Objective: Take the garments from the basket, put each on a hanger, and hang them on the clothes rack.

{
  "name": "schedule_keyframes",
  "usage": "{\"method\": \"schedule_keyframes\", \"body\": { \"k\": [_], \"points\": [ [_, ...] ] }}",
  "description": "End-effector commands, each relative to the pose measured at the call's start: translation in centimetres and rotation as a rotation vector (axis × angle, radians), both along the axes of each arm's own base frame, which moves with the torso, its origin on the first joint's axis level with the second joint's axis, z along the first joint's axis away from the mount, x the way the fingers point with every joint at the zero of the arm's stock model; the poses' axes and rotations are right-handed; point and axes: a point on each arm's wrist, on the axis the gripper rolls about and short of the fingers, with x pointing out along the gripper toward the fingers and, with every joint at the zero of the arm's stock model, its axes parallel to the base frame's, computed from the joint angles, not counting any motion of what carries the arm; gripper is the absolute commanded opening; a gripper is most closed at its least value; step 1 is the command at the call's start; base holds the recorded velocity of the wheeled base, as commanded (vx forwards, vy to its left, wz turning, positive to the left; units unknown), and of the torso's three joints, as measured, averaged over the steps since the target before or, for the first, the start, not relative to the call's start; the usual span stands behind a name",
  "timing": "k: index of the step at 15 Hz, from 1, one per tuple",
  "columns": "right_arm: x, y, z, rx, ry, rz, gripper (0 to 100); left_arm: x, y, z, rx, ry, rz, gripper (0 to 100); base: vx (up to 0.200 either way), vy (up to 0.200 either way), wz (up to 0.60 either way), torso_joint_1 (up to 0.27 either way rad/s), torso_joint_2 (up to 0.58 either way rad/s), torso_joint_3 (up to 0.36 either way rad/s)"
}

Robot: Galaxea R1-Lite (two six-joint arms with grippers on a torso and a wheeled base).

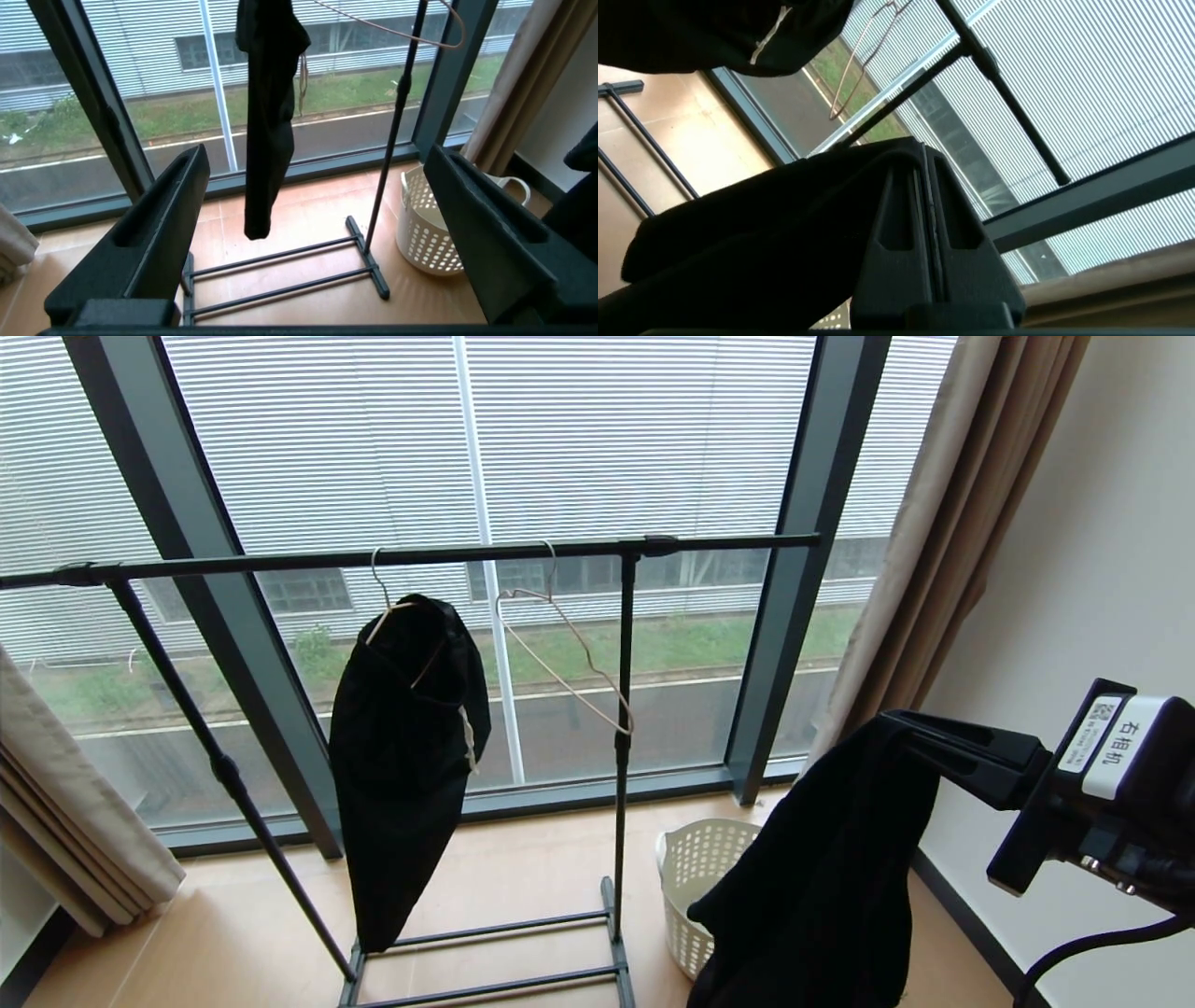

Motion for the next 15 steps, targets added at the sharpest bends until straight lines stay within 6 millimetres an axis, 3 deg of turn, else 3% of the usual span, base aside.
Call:
{"method": "schedule_keyframes", "body": {
  "k": [1,3,6,15],
  "points": [
    [0.03,0.03,-0.06,-0.002,0.002,0.001,0,0.01,0.0,0.01,0.0,0.001,0.0,100,0.0,0.0,0.0,0.0,0.0,0.0],
    [0.08,0.02,-0.12,-0.004,0.006,-0.002,0,0.01,0.0,0.01,0.0,0.001,0.0,100,0.0,0.0,0.0,0.0,0.0,0.0],
    [0.74,-0.17,-0.3,-0.009,0.014,-0.028,0,0.01,0.0,0.01,0.0,0.001,0.0,100,0.0,0.0,0.6,0.002,0.01,0.004],
    [0.74,-0.17,-0.3,-0.009,0.014,-0.027,0,0.01,-0.01,-0.01,0.006,0.001,-0.006,100,0.0,0.0,0.0,0.0,0.0,0.0]
  ]
}}
